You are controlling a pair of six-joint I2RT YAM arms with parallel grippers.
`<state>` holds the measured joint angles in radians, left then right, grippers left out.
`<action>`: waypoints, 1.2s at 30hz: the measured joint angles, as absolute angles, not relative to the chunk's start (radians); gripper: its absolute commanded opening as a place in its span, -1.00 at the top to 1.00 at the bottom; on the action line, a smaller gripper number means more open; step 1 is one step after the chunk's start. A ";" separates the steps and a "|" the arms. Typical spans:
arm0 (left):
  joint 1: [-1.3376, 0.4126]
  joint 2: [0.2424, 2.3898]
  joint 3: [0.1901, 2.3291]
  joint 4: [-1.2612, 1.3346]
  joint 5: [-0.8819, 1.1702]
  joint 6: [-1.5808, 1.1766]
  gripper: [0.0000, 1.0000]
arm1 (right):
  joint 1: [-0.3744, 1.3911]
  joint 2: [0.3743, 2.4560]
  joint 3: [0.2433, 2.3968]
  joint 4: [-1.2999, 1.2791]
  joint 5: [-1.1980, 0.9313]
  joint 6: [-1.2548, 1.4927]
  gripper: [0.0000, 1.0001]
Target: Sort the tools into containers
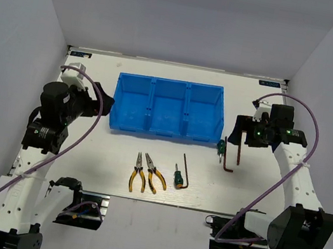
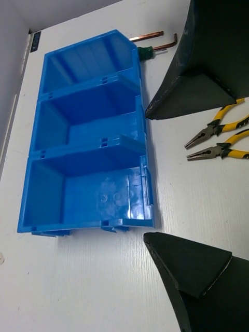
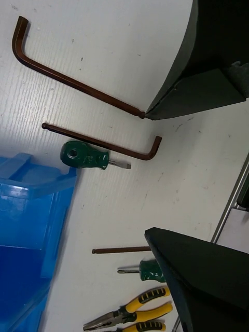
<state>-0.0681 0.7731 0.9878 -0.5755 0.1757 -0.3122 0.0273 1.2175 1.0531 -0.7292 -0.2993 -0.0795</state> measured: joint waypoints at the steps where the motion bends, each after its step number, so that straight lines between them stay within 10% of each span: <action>1: -0.068 0.776 0.987 -0.576 0.188 -0.311 -1.00 | 0.027 1.218 1.055 -0.730 -0.304 -0.080 -0.81; 8: -0.070 0.810 0.988 -0.617 0.245 -0.288 -0.58 | 0.027 1.218 1.068 -0.748 -0.447 -0.194 -0.67; 14: -0.071 0.867 0.987 -0.685 0.324 -0.271 0.42 | 0.032 1.188 1.066 -0.773 -0.578 -0.274 1.00; 17: -0.072 0.888 0.985 -0.728 0.365 -0.270 0.59 | 0.039 1.165 1.053 -0.794 -0.602 -0.284 1.00; 18: -0.074 0.888 0.978 -0.739 0.375 -0.270 0.59 | 0.042 1.154 1.042 -0.805 -0.603 -0.290 0.50; 22: -0.080 0.881 0.926 -0.788 0.405 -0.273 0.32 | 0.054 1.085 0.963 -0.851 -0.590 -0.313 -0.38; 27: -0.102 0.918 0.843 -0.826 0.439 -0.295 -0.09 | 0.072 1.005 0.865 -0.886 -0.555 -0.329 -0.32; 36: -0.205 1.031 0.772 -0.807 0.448 -0.324 -0.10 | 0.135 1.026 0.791 -0.886 -0.519 -0.321 -0.22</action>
<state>-0.2050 1.0313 0.7723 -0.8066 0.4480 -0.3244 0.1352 1.0260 0.7914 -0.8860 -0.5190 -0.3214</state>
